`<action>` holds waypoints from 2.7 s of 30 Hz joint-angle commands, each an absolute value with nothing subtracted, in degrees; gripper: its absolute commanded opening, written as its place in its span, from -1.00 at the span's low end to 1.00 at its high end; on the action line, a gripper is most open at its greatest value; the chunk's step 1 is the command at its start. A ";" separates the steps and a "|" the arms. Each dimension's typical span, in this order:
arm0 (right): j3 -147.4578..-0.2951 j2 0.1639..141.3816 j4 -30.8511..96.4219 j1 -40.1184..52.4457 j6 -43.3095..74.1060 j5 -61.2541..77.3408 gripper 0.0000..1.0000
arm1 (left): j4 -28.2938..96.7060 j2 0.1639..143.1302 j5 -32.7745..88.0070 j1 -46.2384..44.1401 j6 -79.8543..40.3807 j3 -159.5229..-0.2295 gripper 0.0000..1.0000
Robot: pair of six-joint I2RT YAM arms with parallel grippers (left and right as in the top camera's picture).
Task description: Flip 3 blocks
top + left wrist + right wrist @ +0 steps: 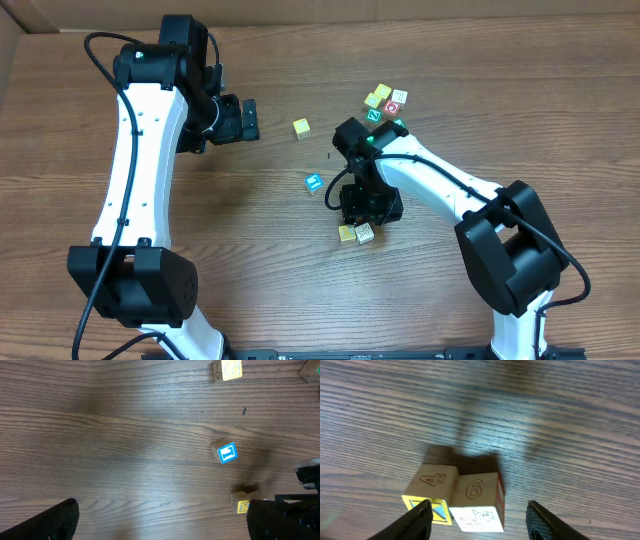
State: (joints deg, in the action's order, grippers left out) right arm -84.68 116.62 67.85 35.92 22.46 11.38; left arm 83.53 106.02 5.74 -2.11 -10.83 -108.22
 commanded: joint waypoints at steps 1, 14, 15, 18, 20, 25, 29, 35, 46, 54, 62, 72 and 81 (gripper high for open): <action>-87.09 114.32 69.47 33.93 22.74 11.03 0.17 | 83.53 106.45 5.50 -1.63 -11.84 -107.98 1.00; -86.52 111.44 77.84 33.41 22.37 11.25 -0.92 | 83.55 106.45 5.50 -1.63 -11.84 -107.98 1.00; -85.73 111.44 77.89 33.98 22.37 11.22 -0.92 | 83.55 106.45 5.50 -1.63 -11.84 -107.98 0.99; -83.57 111.44 77.12 35.53 22.61 11.05 -0.92 | 83.55 106.45 5.50 -1.63 -11.84 -107.98 0.99; -82.13 111.42 76.38 36.34 22.59 10.85 -0.92 | 83.55 106.45 5.50 -1.63 -11.84 -107.98 1.00; -79.77 109.49 75.75 38.87 27.33 6.22 -0.92 | 83.55 106.45 5.50 -1.63 -11.84 -107.98 1.00; -79.68 107.42 76.27 41.04 28.56 6.07 -0.92 | 83.55 106.45 5.50 -1.63 -11.84 -107.98 0.99; -75.11 106.65 70.28 43.81 28.80 6.04 -0.92 | 83.53 106.45 5.50 -1.63 -11.84 -107.98 0.99; -68.40 95.72 62.33 46.87 35.20 0.01 -0.92 | 83.55 106.45 5.50 -1.63 -11.84 -107.98 1.00; -61.93 95.88 55.79 46.87 35.22 0.10 -0.92 | 83.55 106.45 5.50 -1.63 -11.84 -107.98 1.00; -57.87 95.90 48.25 46.87 35.64 0.03 -0.92 | 83.55 106.45 5.50 -1.63 -11.84 -107.98 1.00; -55.75 95.90 43.92 46.87 36.07 0.05 -0.92 | 83.55 106.45 5.50 -1.63 -11.84 -107.98 1.00; -55.75 95.90 43.05 46.87 36.07 0.05 -0.92 | 83.55 106.45 5.50 -1.63 -11.84 -107.98 1.00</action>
